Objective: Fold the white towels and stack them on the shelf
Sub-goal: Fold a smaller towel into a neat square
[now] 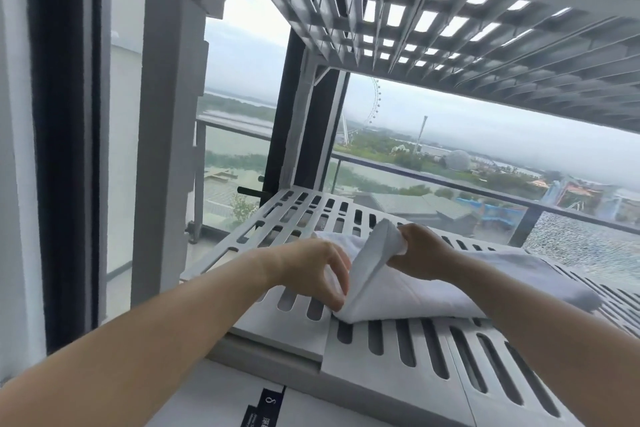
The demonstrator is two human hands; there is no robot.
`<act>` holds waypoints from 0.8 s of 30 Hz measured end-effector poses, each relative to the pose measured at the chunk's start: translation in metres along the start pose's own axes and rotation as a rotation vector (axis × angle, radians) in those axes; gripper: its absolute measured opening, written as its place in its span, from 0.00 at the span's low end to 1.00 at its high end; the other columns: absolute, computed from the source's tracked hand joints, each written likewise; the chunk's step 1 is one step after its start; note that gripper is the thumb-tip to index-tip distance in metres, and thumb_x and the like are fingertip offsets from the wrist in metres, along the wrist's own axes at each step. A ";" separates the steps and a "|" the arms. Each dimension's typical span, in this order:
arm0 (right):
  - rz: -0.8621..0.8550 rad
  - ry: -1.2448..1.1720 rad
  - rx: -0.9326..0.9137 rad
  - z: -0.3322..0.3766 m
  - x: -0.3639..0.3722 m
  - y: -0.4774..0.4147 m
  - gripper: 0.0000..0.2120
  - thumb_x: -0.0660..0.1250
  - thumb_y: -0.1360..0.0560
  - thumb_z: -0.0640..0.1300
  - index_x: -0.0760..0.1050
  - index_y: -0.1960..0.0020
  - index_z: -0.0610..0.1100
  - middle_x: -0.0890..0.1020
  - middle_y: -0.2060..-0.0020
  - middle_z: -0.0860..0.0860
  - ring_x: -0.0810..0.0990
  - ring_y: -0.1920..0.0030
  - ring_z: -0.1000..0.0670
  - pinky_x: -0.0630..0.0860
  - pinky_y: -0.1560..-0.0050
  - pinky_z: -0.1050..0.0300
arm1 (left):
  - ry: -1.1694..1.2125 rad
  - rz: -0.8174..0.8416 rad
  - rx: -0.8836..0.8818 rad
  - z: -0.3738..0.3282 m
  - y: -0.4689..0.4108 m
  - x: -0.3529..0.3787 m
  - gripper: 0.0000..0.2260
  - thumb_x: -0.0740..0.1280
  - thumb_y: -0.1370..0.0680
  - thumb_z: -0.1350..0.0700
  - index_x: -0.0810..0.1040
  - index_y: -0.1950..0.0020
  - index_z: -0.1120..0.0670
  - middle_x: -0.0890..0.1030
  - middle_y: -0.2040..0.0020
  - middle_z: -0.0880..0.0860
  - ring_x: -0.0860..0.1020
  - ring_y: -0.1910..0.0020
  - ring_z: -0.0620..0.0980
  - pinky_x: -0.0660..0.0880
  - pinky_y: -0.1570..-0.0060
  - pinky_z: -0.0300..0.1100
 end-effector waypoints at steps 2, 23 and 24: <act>-0.041 -0.023 0.003 0.003 -0.005 -0.005 0.14 0.67 0.32 0.42 0.66 0.72 0.48 0.71 0.75 0.55 0.68 0.74 0.58 0.62 0.75 0.67 | 0.003 0.013 -0.019 0.001 0.000 0.001 0.08 0.72 0.31 0.52 0.79 0.66 0.39 0.75 0.55 0.33 0.75 0.54 0.38 0.71 0.50 0.35; 0.129 -0.121 -0.236 -0.058 0.009 -0.021 0.15 0.69 0.29 0.54 0.74 0.46 0.50 0.79 0.52 0.53 0.75 0.54 0.55 0.69 0.58 0.64 | -0.468 -0.119 -0.416 -0.015 -0.105 -0.023 0.24 0.60 0.30 0.34 0.77 0.43 0.47 0.79 0.48 0.45 0.75 0.53 0.45 0.74 0.51 0.43; 0.135 -0.108 -0.222 -0.072 0.010 -0.020 0.16 0.69 0.29 0.54 0.74 0.44 0.49 0.79 0.49 0.52 0.75 0.52 0.54 0.70 0.55 0.62 | -0.585 -0.076 -0.425 -0.016 -0.112 -0.016 0.22 0.60 0.29 0.35 0.76 0.42 0.47 0.78 0.46 0.45 0.74 0.52 0.45 0.74 0.52 0.43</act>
Point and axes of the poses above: each hand's wrist, its own y-axis away from the middle knuckle, its own x-axis out of the palm, z = x × y, the point moved 10 cm from there along -y, towards the middle knuckle
